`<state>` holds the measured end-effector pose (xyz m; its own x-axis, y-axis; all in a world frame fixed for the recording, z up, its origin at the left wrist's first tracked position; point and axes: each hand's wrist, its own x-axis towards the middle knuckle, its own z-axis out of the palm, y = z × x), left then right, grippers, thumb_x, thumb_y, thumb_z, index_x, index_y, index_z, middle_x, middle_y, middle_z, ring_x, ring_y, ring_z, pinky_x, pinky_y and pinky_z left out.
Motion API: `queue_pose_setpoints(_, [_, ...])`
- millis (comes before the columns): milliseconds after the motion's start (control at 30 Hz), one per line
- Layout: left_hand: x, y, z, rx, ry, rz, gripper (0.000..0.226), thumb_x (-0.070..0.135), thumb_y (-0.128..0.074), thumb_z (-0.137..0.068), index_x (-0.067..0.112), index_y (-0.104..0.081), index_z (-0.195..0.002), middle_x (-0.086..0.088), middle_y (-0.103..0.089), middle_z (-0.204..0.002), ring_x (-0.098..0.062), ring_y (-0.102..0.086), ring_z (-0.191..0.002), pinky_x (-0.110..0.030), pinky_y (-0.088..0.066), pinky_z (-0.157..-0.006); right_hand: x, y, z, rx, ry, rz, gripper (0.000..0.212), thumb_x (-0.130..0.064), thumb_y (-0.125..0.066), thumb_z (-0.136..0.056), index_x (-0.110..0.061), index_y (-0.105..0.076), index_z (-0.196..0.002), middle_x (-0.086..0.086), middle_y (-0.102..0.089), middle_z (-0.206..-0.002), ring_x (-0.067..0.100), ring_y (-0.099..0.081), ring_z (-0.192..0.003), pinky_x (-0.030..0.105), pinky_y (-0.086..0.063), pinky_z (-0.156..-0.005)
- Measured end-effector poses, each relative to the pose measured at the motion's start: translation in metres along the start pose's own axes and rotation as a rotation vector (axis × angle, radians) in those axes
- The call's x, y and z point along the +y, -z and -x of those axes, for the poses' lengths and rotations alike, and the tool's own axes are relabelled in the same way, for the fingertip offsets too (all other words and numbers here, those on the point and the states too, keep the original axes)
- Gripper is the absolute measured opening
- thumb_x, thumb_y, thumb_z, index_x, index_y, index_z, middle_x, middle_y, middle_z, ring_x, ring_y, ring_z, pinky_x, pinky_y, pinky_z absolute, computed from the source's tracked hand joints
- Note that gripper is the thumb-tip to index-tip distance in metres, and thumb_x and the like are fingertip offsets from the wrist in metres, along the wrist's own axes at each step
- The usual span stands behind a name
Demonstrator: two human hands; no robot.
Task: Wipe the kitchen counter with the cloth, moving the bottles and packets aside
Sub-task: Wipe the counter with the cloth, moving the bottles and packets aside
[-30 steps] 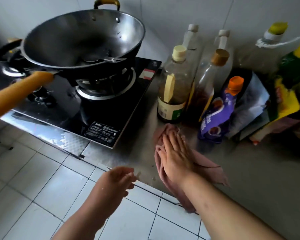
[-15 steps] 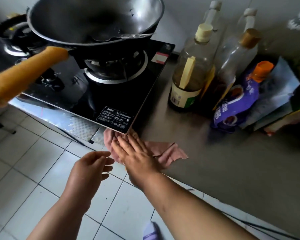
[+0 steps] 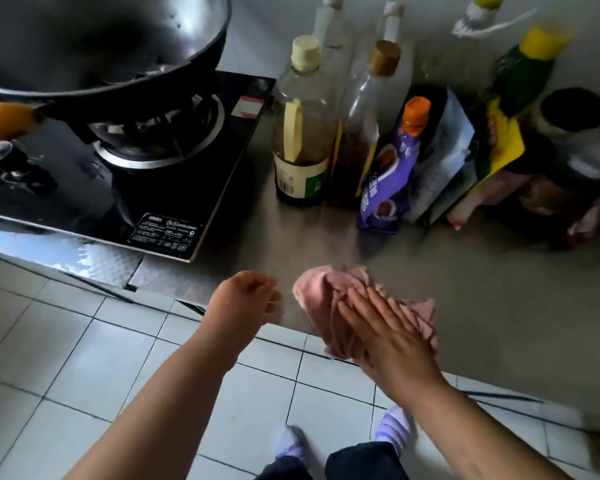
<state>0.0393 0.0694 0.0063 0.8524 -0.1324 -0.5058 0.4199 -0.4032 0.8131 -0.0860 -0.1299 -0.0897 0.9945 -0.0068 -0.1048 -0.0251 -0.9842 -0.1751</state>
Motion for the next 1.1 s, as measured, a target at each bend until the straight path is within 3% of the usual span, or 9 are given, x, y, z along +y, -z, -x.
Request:
queue_pose_setpoints(133, [0.001, -0.016, -0.001, -0.056, 0.008, -0.038, 0.016, 0.017, -0.055, -0.090, 0.019, -0.064, -0.076, -0.006, -0.070, -0.081, -0.015, -0.061, -0.064, -0.024, -0.048, -0.062, 0.054, 0.013, 0.042, -0.040, -0.164, 0.036, 0.092, -0.078, -0.046, -0.073, -0.029, -0.026, -0.149, -0.008, -0.016, -0.159, 0.015, -0.009, -0.148, 0.033, -0.003, -0.118])
queue_pose_setpoints(233, [-0.006, -0.013, -0.003, -0.054, 0.021, -0.057, 0.017, 0.017, -0.055, -0.089, 0.017, -0.065, -0.075, -0.005, -0.071, -0.079, -0.015, -0.061, -0.063, -0.026, -0.047, -0.063, 0.083, 0.023, 0.060, -0.009, -0.303, 0.019, 0.088, -0.079, -0.029, -0.080, -0.025, -0.026, -0.150, -0.006, -0.016, -0.159, 0.012, -0.004, -0.146, 0.023, 0.008, -0.114])
queue_pose_setpoints(300, [-0.011, -0.007, -0.004, -0.044, 0.019, -0.092, 0.019, 0.017, -0.054, -0.088, 0.014, -0.064, -0.072, -0.007, -0.071, -0.076, -0.016, -0.061, -0.065, -0.029, -0.048, -0.065, 0.091, 0.021, 0.058, 0.051, -0.398, 0.008, 0.084, -0.070, -0.029, -0.082, -0.019, -0.032, -0.148, -0.001, -0.022, -0.157, 0.017, -0.013, -0.144, 0.025, 0.001, -0.114])
queue_pose_setpoints(433, [-0.021, 0.009, -0.011, -0.004, 0.022, -0.084, 0.018, 0.016, -0.054, -0.088, 0.011, -0.065, -0.074, -0.011, -0.072, -0.074, -0.019, -0.063, -0.070, -0.035, -0.050, -0.067, 0.073, 0.008, 0.019, 0.144, -0.522, 0.017, 0.079, -0.053, -0.031, -0.082, -0.006, -0.035, -0.146, 0.018, -0.032, -0.153, 0.039, -0.031, -0.139, 0.050, -0.022, -0.112])
queue_pose_setpoints(633, [-0.028, 0.036, -0.014, 0.062, 0.064, 0.015, 0.014, 0.010, -0.052, -0.091, 0.015, -0.065, -0.092, -0.003, -0.072, -0.078, -0.019, -0.064, -0.074, -0.034, -0.050, -0.070, -0.015, 0.003, -0.065, 0.171, -0.295, 0.068, 0.075, -0.051, -0.034, -0.085, -0.006, -0.034, -0.146, 0.024, -0.031, -0.151, 0.044, -0.031, -0.138, 0.051, -0.018, -0.113])
queue_pose_setpoints(767, [-0.034, 0.060, -0.008, 0.115, 0.085, 0.053, 0.017, 0.009, -0.051, -0.093, 0.017, -0.066, -0.089, -0.002, -0.071, -0.080, -0.018, -0.064, -0.073, -0.035, -0.051, -0.073, -0.072, 0.000, -0.128, 0.122, -0.179, 0.011, 0.078, -0.056, -0.036, -0.082, -0.013, -0.033, -0.147, 0.018, -0.031, -0.153, 0.041, -0.027, -0.140, 0.049, -0.015, -0.116])
queue_pose_setpoints(900, [-0.043, 0.083, -0.004, 0.182, 0.115, 0.070, 0.018, 0.011, -0.051, -0.093, 0.018, -0.067, -0.090, -0.005, -0.072, -0.084, -0.019, -0.065, -0.076, -0.038, -0.053, -0.078, -0.130, -0.001, -0.177, 0.075, 0.023, -0.064, 0.083, -0.066, -0.025, -0.084, -0.019, -0.019, -0.152, 0.012, -0.015, -0.160, 0.033, -0.007, -0.147, 0.050, -0.007, -0.119])
queue_pose_setpoints(1000, [-0.050, 0.096, -0.001, 0.238, 0.123, 0.079, 0.019, 0.011, -0.051, -0.093, 0.020, -0.067, -0.088, -0.006, -0.072, -0.084, -0.021, -0.065, -0.077, -0.040, -0.053, -0.079, -0.170, -0.006, -0.195, 0.035, 0.212, -0.064, 0.093, -0.072, -0.025, -0.080, -0.014, -0.015, -0.152, 0.018, -0.007, -0.160, 0.034, 0.007, -0.147, 0.049, 0.003, -0.119])
queue_pose_setpoints(1100, [-0.052, 0.101, 0.000, 0.292, 0.120, 0.102, 0.019, 0.011, -0.051, -0.093, 0.019, -0.067, -0.089, -0.006, -0.072, -0.083, -0.021, -0.065, -0.076, -0.040, -0.053, -0.077, -0.183, -0.013, -0.197, -0.025, 0.322, 0.048, 0.105, -0.076, -0.043, -0.073, -0.011, -0.015, -0.151, 0.021, -0.011, -0.158, 0.040, 0.007, -0.146, 0.048, 0.011, -0.118])
